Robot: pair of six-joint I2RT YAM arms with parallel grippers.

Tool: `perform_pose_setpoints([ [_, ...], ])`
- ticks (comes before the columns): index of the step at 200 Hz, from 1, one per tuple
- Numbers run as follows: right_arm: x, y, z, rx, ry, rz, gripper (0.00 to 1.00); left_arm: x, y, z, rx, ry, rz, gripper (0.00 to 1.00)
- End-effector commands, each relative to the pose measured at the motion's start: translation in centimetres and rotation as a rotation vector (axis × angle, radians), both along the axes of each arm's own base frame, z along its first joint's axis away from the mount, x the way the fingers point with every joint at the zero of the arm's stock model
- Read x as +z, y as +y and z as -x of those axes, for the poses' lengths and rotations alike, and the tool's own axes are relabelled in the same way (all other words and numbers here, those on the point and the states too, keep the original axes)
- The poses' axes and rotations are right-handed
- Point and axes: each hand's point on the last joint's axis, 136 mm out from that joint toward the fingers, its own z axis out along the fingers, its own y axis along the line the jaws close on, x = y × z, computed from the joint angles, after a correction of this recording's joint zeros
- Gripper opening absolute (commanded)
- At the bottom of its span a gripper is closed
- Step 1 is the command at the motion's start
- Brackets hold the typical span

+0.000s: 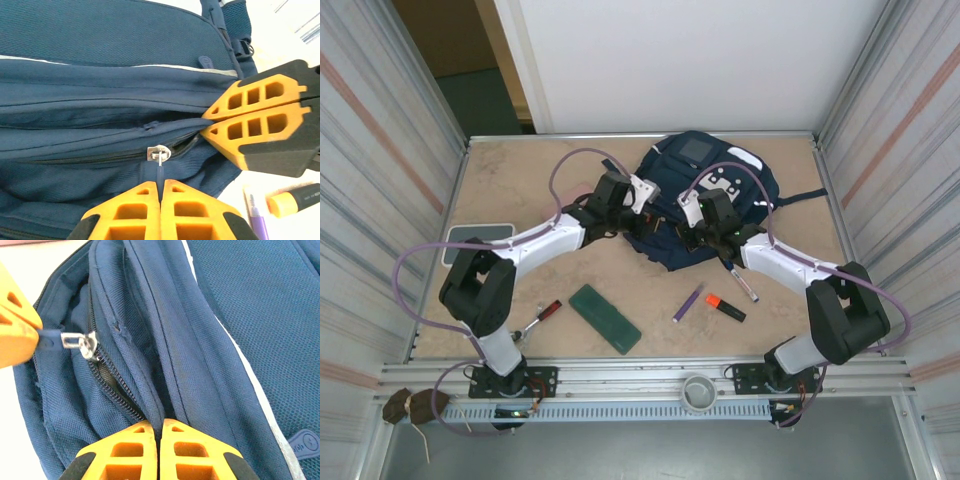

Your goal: Pack books, pencil case, and school supplies into a backpack

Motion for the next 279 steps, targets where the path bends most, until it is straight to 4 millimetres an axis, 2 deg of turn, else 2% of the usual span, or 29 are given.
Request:
perform_pose_setpoints([
  [1, 0.2, -3.1, -0.4, -0.113, -0.028, 0.045, 0.0, 3.2, 2.4, -1.7, 0.069, -0.087, 0.022, 0.0],
  [34, 1.1, -4.8, -0.1, -0.145, -0.041, 0.048, 0.0, 1.4, 5.4, -4.5, 0.164, -0.08, -0.054, 0.0],
  [59, 2.6, -6.3, -0.5, -0.197, -0.068, 0.018, 0.0, 0.8, 6.3, -5.7, 0.188, -0.068, -0.093, 0.0],
  [91, 4.1, -7.7, -1.3, -0.257, -0.069, -0.052, 0.0, 2.0, 5.8, -5.3, 0.173, -0.072, -0.044, 0.0],
  [118, 3.9, -8.2, -1.6, -0.287, -0.031, -0.038, 0.0, 2.8, 4.9, -4.2, 0.14, -0.069, -0.008, 0.0],
  [142, 3.6, -9.1, -1.7, -0.342, 0.001, -0.008, 0.06, 3.7, 3.5, -3.0, 0.1, -0.074, 0.04, 0.0],
  [151, 3.8, -8.7, -1.5, -0.326, 0.005, -0.017, 0.11, 3.9, 3.0, -2.7, 0.085, -0.074, 0.051, 0.0],
  [165, 4.4, -6.9, -0.9, -0.242, -0.005, -0.042, 0.21, 4.4, 2.5, -2.5, 0.072, -0.081, 0.06, 0.0],
  [191, 5.5, -3.6, 0.0, -0.095, -0.048, -0.029, 0.41, 4.8, 2.2, -2.5, 0.067, -0.088, 0.062, 0.0],
  [213, 5.7, -1.4, 0.1, -0.004, -0.062, -0.018, 0.53, 4.9, 2.2, -2.4, 0.065, -0.088, 0.064, 0.0],
  [240, 4.9, 0.9, -0.7, 0.066, -0.056, 0.017, 0.6, 4.6, 2.2, -2.4, 0.063, -0.085, 0.061, 0.0],
  [258, 4.3, 2.2, -1.4, 0.103, -0.046, 0.031, 0.61, 4.6, 2.2, -2.4, 0.063, -0.084, 0.059, 0.0],
  [279, 3.5, 3.0, -2.5, 0.109, -0.033, 0.046, 0.61, 4.6, 2.3, -2.3, 0.064, -0.084, 0.058, 0.0],
])
